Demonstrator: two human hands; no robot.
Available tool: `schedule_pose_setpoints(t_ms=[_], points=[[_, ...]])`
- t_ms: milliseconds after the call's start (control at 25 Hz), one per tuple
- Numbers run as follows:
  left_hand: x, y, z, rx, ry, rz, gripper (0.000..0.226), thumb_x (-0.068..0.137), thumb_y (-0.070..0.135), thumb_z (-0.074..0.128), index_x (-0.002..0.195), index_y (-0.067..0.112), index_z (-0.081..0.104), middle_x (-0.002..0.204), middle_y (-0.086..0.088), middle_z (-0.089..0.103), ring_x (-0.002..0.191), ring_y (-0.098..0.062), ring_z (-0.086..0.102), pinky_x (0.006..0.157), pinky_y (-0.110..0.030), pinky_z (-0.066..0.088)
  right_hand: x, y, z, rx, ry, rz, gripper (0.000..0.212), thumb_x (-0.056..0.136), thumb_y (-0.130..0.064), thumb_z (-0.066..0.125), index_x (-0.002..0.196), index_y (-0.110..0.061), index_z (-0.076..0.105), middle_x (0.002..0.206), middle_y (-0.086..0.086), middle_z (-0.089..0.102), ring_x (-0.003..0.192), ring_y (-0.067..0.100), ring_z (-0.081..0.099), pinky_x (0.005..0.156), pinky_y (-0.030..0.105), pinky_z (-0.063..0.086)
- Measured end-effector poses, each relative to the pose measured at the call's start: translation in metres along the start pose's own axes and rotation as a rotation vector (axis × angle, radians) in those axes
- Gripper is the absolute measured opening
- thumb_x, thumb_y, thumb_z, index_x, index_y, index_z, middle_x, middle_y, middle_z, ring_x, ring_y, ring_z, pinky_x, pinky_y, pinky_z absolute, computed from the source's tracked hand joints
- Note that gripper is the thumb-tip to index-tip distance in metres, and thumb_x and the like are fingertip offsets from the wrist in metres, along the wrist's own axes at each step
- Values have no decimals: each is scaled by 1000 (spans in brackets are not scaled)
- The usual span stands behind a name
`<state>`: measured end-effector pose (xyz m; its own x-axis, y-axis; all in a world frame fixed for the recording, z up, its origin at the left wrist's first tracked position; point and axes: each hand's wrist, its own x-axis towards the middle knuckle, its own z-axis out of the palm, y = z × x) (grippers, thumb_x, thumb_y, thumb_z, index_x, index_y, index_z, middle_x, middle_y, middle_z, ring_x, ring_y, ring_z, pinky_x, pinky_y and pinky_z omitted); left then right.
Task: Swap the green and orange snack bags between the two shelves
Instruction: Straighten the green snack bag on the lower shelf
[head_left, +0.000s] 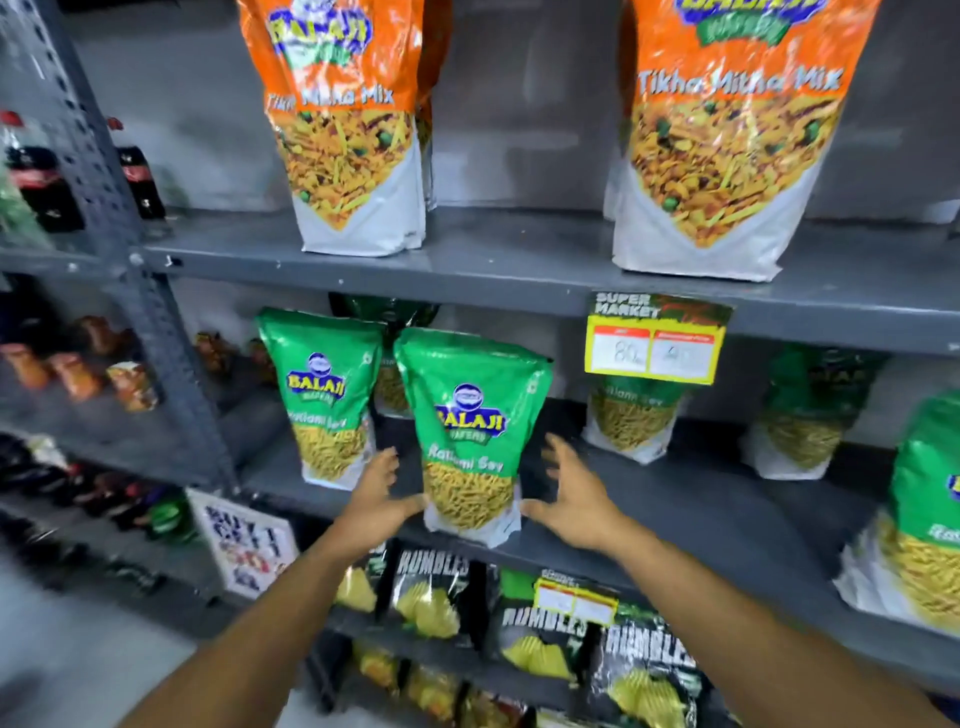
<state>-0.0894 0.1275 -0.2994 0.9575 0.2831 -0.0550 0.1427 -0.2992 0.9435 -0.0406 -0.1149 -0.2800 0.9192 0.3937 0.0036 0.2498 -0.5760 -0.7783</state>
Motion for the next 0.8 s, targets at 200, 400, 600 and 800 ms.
schedule_pose_setpoints(t_ms=[200,400,600,800], points=[[20,-11,14,75,-137,1,43,71,-6,70,109,9,56,108,-3,67,115,-29,59,94,-41,50,32,15,57,-17,-29,152,59,72,-16,78,120,-9,45,124,13,60,114,30,57,94,42,50],[26,-20,25,49,-130,19,33,63,-7,77,91,8,67,88,1,73,92,-26,70,78,-24,58,25,24,57,20,84,166,49,75,-18,75,116,-16,49,118,5,65,109,26,61,88,32,49],[26,-5,78,100,-218,27,41,57,4,85,91,14,67,93,0,71,88,-18,69,93,-38,53,-9,70,10,-14,85,180,51,78,-24,72,121,-18,45,123,4,64,111,24,61,95,39,50],[18,9,139,88,-299,62,54,58,8,85,107,9,64,110,-8,71,93,-19,68,93,-36,53,-43,116,-30,17,139,223,49,81,-24,71,121,-22,44,123,2,65,109,20,63,98,47,50]])
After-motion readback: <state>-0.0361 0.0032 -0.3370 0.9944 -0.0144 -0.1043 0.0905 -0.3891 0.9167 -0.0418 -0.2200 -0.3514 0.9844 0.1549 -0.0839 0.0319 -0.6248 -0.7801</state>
